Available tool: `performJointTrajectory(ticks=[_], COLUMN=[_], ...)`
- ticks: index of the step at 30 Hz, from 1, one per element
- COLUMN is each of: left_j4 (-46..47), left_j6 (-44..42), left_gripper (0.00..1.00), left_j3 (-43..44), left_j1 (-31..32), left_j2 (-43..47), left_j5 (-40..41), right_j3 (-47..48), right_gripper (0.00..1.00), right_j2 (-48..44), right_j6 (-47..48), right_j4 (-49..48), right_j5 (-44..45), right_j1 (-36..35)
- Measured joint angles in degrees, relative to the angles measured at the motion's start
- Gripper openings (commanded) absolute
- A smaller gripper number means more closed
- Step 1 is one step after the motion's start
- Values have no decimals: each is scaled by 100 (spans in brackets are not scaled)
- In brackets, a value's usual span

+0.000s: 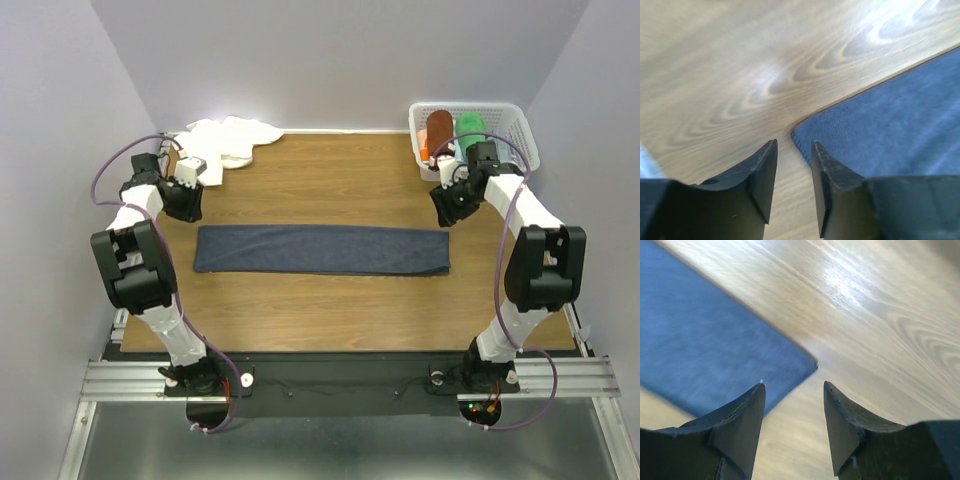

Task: Roll the towels
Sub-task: Fold the towel

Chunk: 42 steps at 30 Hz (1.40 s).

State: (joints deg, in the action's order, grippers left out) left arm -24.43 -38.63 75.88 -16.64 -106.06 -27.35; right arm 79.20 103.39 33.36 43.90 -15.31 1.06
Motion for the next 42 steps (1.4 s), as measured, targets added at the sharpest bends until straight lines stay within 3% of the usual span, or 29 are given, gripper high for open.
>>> performJointTrajectory(ticks=[5, 13, 25, 36, 39, 42], left_j4=[2, 120, 116, 101, 188, 302], left_j6=[44, 42, 15, 4, 28, 85], left_gripper=[47, 47, 47, 49, 57, 59], left_j3=[0, -437, -872, -1257, -1285, -1364], left_j1=[11, 57, 83, 92, 96, 118], left_j2=[802, 1495, 1495, 1698, 1864, 2044], left_j5=[-48, -219, -247, -354, -413, -433], right_j3=[-26, -1117, -1436, -758, -610, -452], right_gripper=[33, 31, 41, 63, 61, 56], right_j2=[-717, -566, -136, -96, -173, -173], right_j6=[28, 94, 66, -249, -531, -866], right_j4=[376, 861, 894, 787, 793, 761], right_j5=[-223, -396, 136, 372, 286, 258], right_j1=[-2, -2, -2, 282, 382, 466])
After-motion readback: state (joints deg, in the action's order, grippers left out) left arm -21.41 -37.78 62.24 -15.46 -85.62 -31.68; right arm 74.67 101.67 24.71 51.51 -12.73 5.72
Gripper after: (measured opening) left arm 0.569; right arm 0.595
